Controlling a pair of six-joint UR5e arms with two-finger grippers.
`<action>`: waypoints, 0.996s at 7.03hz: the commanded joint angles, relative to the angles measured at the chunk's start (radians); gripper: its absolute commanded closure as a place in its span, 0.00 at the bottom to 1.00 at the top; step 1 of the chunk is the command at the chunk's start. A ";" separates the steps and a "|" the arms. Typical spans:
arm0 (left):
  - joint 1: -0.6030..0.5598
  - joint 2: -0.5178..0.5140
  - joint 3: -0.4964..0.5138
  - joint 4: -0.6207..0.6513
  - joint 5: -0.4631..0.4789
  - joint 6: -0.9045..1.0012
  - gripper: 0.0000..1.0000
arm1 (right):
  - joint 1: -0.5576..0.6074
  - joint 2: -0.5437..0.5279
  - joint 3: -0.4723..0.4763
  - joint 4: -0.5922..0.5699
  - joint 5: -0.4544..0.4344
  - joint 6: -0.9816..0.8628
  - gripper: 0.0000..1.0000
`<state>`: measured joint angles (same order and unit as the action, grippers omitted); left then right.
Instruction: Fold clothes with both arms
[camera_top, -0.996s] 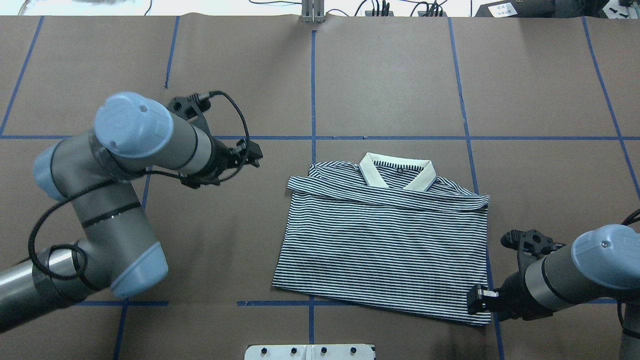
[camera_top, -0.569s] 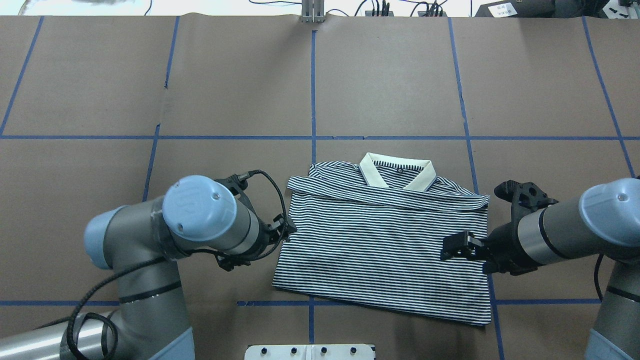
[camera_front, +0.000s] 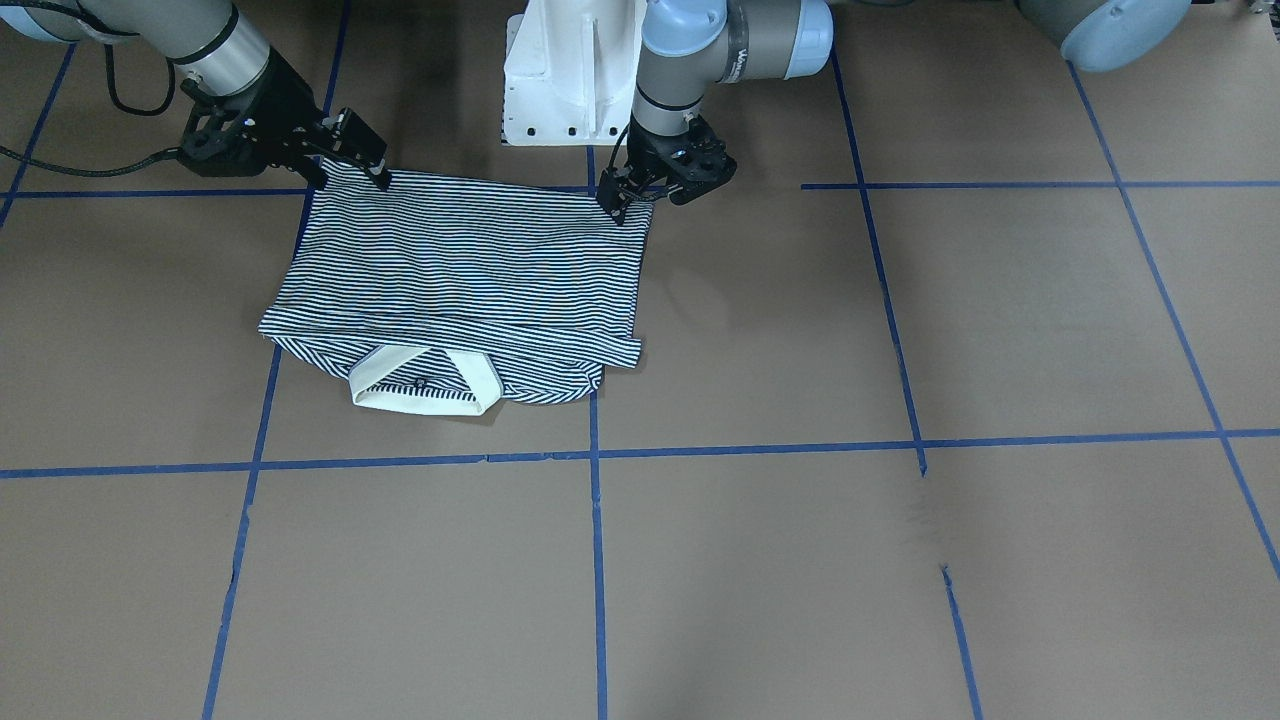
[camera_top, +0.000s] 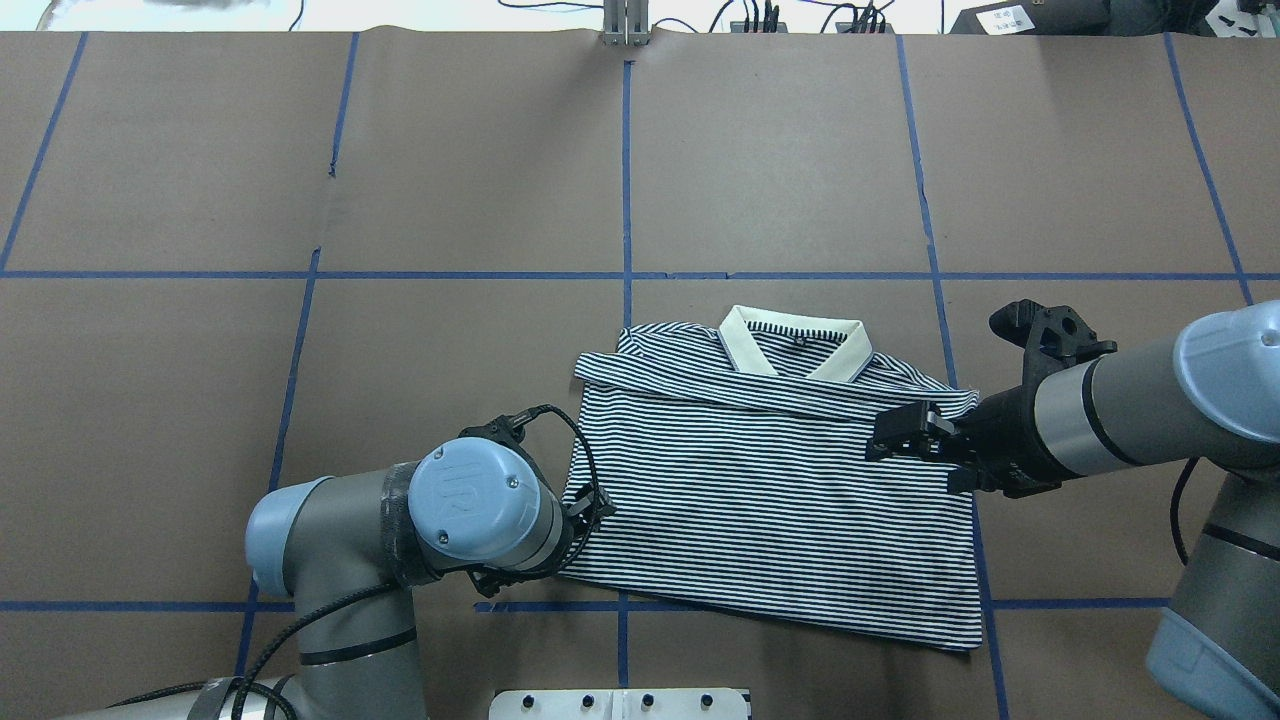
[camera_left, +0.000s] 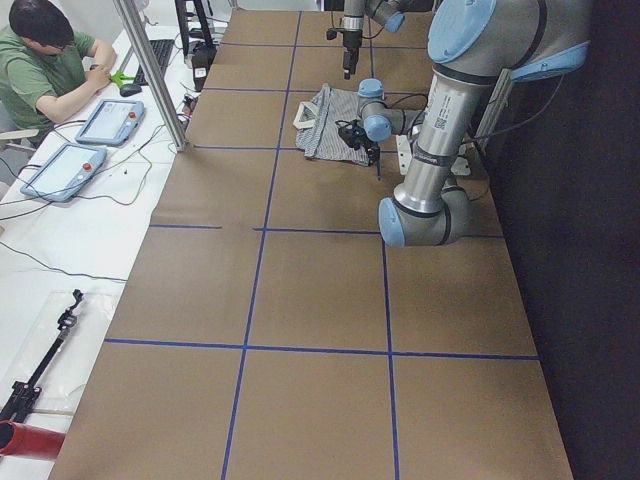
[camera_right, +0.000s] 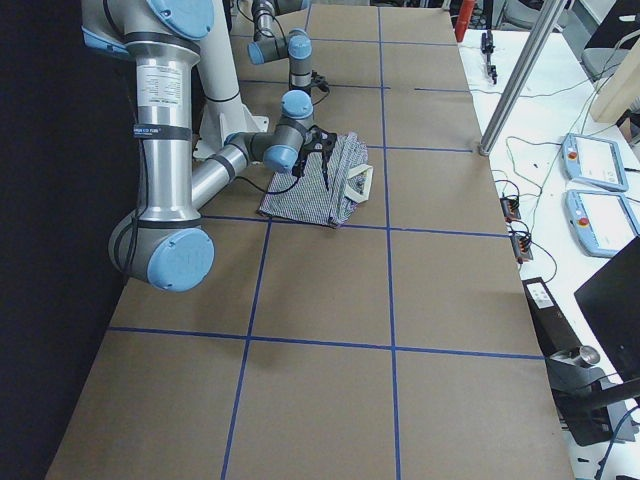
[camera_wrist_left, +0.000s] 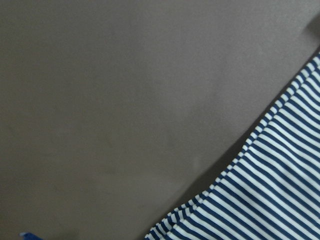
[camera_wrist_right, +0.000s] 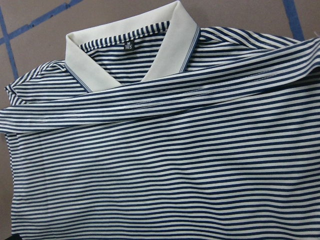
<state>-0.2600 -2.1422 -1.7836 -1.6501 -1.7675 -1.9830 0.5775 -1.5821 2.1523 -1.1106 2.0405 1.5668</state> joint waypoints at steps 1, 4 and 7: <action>0.018 -0.002 0.015 -0.005 0.000 -0.005 0.02 | 0.012 0.001 -0.002 0.000 0.001 -0.002 0.00; 0.018 -0.001 0.016 -0.014 0.000 -0.007 0.42 | 0.021 0.001 -0.002 0.000 0.010 -0.002 0.00; 0.018 0.001 0.015 -0.013 -0.001 0.006 1.00 | 0.036 0.017 0.000 -0.006 0.017 -0.001 0.00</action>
<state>-0.2424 -2.1425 -1.7672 -1.6633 -1.7682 -1.9842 0.6102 -1.5686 2.1509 -1.1152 2.0566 1.5660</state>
